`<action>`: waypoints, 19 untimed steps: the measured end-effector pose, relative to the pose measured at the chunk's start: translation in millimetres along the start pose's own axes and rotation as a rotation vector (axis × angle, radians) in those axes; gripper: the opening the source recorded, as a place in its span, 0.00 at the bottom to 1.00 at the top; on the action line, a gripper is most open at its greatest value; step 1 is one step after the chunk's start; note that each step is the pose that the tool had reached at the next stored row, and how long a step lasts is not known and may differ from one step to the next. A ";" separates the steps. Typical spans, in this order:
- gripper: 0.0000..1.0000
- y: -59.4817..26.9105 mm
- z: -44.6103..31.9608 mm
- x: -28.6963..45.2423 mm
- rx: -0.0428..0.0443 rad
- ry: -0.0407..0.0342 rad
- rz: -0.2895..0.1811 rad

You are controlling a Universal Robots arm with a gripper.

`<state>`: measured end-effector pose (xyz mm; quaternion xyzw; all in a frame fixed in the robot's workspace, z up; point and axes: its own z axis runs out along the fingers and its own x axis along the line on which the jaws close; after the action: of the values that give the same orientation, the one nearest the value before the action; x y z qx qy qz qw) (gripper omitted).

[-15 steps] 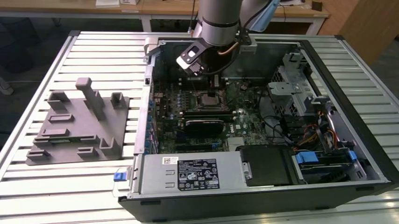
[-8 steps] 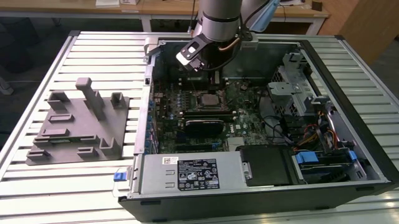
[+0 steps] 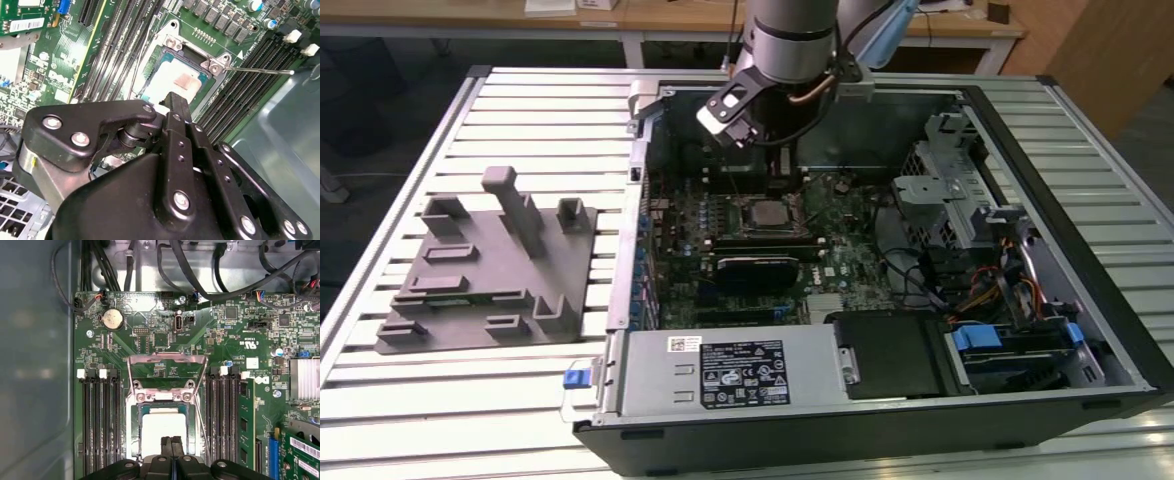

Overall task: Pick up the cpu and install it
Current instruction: 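Close the cpu cover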

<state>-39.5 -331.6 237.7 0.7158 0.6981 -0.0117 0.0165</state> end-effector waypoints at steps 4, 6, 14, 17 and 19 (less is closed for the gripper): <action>0.11 0.1 -7.6 -0.3 0.0001 0.0000 0.000; 0.11 0.1 -12.7 -0.5 0.0001 0.0000 0.000; 0.11 0.3 -34.0 -1.4 0.0000 0.0000 0.000; 0.11 0.0 -36.2 -2.7 -0.0011 0.0007 -0.001; 0.11 -0.4 -36.1 -6.1 -0.0024 0.0008 -0.002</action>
<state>-40.3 -336.2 274.0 0.7150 0.6989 -0.0106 0.0171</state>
